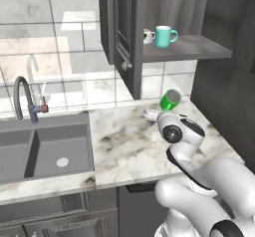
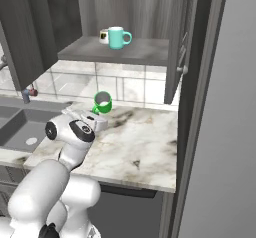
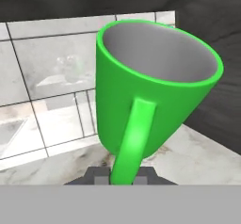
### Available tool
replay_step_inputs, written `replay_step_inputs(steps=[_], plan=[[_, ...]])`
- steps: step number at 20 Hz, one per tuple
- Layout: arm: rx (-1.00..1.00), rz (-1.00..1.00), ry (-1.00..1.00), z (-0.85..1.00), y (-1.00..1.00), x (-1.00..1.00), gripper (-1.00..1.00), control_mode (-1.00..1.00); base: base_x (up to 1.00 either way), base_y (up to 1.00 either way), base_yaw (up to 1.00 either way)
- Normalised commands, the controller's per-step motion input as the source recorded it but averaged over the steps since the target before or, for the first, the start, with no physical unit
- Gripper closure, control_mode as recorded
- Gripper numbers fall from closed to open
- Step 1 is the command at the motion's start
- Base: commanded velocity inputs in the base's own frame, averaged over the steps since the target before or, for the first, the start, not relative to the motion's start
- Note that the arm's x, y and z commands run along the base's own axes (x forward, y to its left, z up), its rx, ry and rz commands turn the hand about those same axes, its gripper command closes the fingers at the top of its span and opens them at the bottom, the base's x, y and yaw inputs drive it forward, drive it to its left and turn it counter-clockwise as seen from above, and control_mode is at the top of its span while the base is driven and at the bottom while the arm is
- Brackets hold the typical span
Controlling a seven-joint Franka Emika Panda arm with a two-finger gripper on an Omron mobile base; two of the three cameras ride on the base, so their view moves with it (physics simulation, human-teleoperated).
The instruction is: Pick the mug on the counter and place it in the cabinet with the handle facing the right, like the mugs already inside.
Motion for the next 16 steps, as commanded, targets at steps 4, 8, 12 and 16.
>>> replay_step_inputs(steps=[4, 8, 12, 16], plan=[[0.03, 0.04, 0.02, 0.43, 0.00, -0.18, 1.00, -1.00, 0.00, 0.00, 0.00], [0.06, 0.05, 0.08, 0.24, 0.02, -0.20, 1.00, -1.00, 0.00, 0.00, 0.00], [0.07, 0.06, 0.13, 0.10, 0.08, -0.24, 1.00, -1.00, 0.00, 0.00, 0.00], [0.09, 0.07, 0.13, 0.33, 0.02, -0.21, 1.00, -1.00, 0.00, 0.00, 0.00]])
